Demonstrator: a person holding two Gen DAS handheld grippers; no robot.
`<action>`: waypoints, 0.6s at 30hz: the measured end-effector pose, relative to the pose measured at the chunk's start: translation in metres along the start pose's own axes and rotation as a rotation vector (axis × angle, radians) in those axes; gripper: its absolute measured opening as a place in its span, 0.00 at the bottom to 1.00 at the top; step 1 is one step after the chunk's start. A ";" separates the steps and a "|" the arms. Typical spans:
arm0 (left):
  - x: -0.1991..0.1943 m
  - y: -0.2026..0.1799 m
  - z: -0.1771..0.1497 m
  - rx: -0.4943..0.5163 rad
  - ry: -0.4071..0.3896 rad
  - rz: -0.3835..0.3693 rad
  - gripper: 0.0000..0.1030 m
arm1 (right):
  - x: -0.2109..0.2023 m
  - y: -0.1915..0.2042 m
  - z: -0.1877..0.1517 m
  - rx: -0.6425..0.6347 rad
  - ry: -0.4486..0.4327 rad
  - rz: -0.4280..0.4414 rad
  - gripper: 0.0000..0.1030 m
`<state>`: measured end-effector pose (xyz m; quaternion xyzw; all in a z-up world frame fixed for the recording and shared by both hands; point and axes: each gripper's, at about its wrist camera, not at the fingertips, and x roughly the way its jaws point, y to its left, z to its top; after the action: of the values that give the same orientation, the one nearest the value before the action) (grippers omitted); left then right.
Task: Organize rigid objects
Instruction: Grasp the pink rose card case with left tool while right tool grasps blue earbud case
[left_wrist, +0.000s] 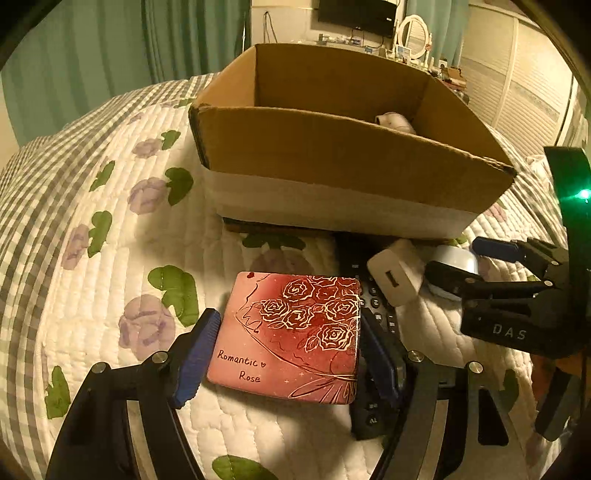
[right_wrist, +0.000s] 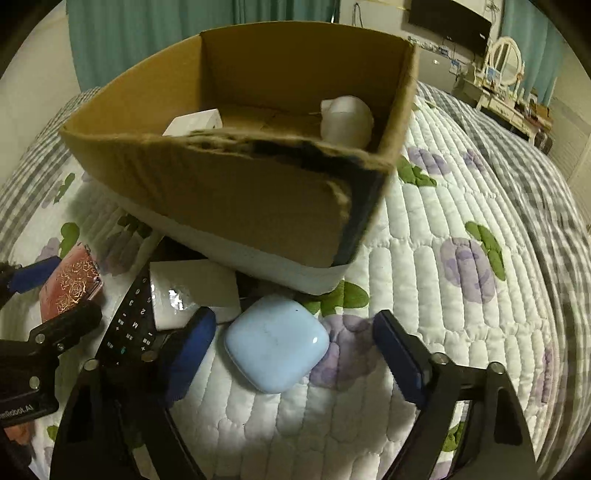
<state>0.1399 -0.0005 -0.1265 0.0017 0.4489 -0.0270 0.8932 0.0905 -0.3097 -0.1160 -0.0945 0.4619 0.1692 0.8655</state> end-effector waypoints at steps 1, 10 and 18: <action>0.005 0.001 0.005 -0.003 0.011 -0.004 0.73 | 0.001 -0.003 0.000 0.003 0.004 0.004 0.73; 0.011 0.001 0.008 -0.015 0.013 0.011 0.73 | -0.003 0.005 -0.011 -0.045 -0.004 0.028 0.52; -0.018 -0.008 0.008 -0.030 -0.014 0.028 0.73 | -0.030 0.017 -0.030 -0.063 -0.035 0.016 0.29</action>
<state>0.1347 -0.0074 -0.1071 -0.0055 0.4431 -0.0076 0.8964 0.0453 -0.3097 -0.1083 -0.1151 0.4416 0.1925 0.8687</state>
